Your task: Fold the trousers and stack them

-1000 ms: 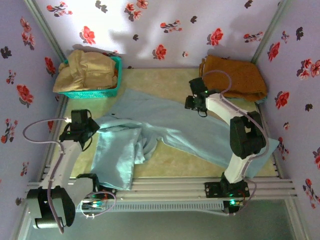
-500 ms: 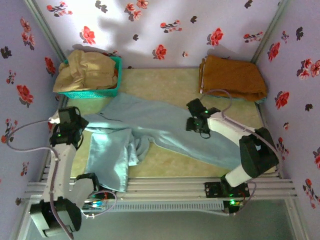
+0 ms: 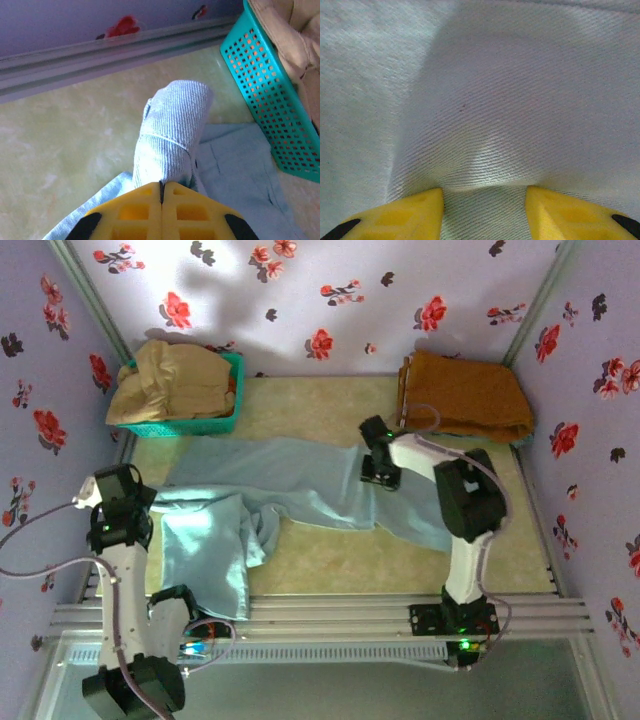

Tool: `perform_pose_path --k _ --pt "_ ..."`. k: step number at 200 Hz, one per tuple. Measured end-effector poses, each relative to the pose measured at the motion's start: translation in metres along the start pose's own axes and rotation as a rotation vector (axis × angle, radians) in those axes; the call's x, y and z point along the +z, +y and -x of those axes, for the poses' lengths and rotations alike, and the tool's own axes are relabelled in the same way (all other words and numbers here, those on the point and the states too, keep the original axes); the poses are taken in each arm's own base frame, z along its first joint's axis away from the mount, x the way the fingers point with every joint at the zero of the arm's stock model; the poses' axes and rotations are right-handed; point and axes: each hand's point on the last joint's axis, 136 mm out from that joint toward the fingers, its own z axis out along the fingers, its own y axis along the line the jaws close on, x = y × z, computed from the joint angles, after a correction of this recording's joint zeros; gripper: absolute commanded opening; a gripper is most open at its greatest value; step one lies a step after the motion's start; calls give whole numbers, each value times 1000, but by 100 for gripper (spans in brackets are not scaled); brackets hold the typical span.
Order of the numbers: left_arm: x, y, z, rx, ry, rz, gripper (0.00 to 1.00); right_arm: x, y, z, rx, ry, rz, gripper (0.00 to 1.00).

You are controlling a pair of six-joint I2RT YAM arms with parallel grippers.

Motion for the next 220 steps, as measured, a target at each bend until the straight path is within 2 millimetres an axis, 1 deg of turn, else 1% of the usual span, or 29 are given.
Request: perform_pose_path --k 6,9,21,31,39,50,65,72,78,86,89,94,101,102,106,112,115,118,121,130,139,143,156,170,183,189,196,208,220 --pt "-2 2 2 -8 -10 2 0 2 16 7 -19 -8 23 51" --pt "-3 4 4 -13 -15 4 0 4 27 11 -32 -11 41 51" --pt "-6 9 8 -29 -31 13 0 8 57 21 -70 -15 89 52" --pt "-8 13 11 -44 -40 22 0 8 78 30 -96 -20 127 54" --pt "-8 15 13 -52 -46 29 0 9 91 32 -116 -20 153 56" --pt "-7 18 14 -60 -50 39 0 7 97 29 -133 -10 170 59" --pt "-7 20 17 -69 -57 45 0 -2 92 23 -144 4 184 63" --pt "-7 21 17 -71 -59 47 0 -9 85 20 -143 6 185 64" --pt "-6 21 18 -73 -59 49 0 -18 75 16 -138 6 182 65" --pt "-5 21 18 -74 -57 52 0 -33 61 15 -124 -8 181 67" --pt "-4 21 18 -76 -56 53 0 -42 52 15 -109 -19 176 67" --pt "-3 20 17 -77 -53 52 0 -52 42 14 -96 -32 179 68" --pt "-1 19 17 -82 -49 49 0 -69 24 16 -61 -65 177 68" --pt "-1 19 17 -82 -49 48 0 -72 18 17 -52 -76 175 68" --pt "0 18 17 -86 -50 45 0 -80 10 18 -35 -94 180 68" --pt "1 18 17 -90 -47 41 0 -94 -11 23 14 -134 177 68" --pt "1 18 16 -90 -46 39 0 -97 -18 24 29 -146 176 68" --pt "1 17 16 -92 -44 38 0 -103 -31 26 60 -166 173 68" --pt "1 17 16 -94 -44 35 0 -106 -41 26 82 -178 171 68" --pt "2 16 16 -96 -45 27 0 -111 -70 29 152 -211 159 68" --pt "3 14 15 -99 -43 20 0 -108 -97 29 217 -214 137 68" --pt "3 14 15 -100 -42 17 0 -103 -110 27 249 -208 122 68" --pt "5 12 15 -102 -38 8 0 -85 -136 19 318 -169 86 67" --pt "7 10 14 -105 -30 1 0 -63 -151 8 371 -116 69 65" --pt "8 9 13 -106 -26 -5 0 -46 -155 2 402 -72 72 60" --pt "8 8 13 -106 -23 -9 0 -39 -156 1 412 -57 73 55" --pt "9 7 13 -106 -22 -10 0 -31 -156 0 421 -44 73 42" --pt "9 6 12 -106 -17 -17 0 -20 -156 -1 432 -24 75 27" --pt "9 5 12 -106 -14 -20 0 -21 -158 0 450 -24 82 14"
